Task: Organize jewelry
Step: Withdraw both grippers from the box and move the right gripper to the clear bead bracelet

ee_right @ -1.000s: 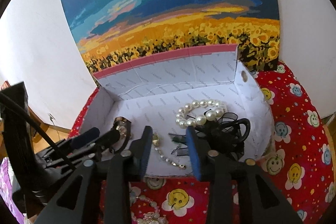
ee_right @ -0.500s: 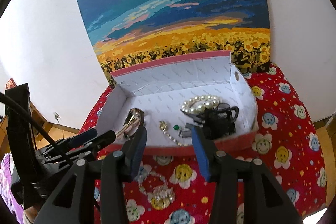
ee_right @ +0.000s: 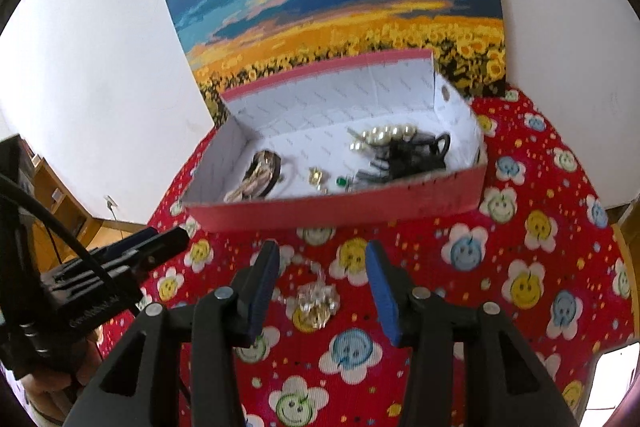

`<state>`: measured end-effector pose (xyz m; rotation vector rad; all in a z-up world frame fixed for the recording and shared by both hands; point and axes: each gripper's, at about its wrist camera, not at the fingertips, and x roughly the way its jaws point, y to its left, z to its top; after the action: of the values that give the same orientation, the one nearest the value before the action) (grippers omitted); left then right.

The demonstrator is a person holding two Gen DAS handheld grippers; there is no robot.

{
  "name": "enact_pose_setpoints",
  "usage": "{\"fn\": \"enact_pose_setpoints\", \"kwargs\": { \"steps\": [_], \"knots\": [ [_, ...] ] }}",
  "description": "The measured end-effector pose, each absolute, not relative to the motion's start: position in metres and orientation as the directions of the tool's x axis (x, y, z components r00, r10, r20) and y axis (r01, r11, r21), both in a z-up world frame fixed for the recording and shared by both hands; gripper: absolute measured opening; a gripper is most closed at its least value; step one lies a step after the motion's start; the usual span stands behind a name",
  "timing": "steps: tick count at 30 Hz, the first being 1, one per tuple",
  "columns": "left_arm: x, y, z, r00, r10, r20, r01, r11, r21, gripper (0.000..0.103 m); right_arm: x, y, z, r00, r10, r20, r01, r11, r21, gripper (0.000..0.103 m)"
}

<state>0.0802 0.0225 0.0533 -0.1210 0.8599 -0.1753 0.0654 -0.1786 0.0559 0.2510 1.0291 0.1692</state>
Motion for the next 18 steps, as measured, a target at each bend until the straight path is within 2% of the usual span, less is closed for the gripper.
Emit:
{"fn": "enact_pose_setpoints", "kwargs": {
  "steps": [15,18],
  "knots": [
    [0.068,0.032,0.032,0.603,-0.185,-0.776,0.071,0.981,-0.178,0.044,0.06,-0.164,0.019,0.437,0.253,-0.863,-0.034,0.964,0.265,0.048],
    [0.068,0.034,0.029,0.598,-0.185,-0.78,0.068,0.981,-0.181,0.044,0.063,-0.162,0.015,0.434,0.246,-0.867,-0.043,0.967,0.252,0.045]
  ]
}}
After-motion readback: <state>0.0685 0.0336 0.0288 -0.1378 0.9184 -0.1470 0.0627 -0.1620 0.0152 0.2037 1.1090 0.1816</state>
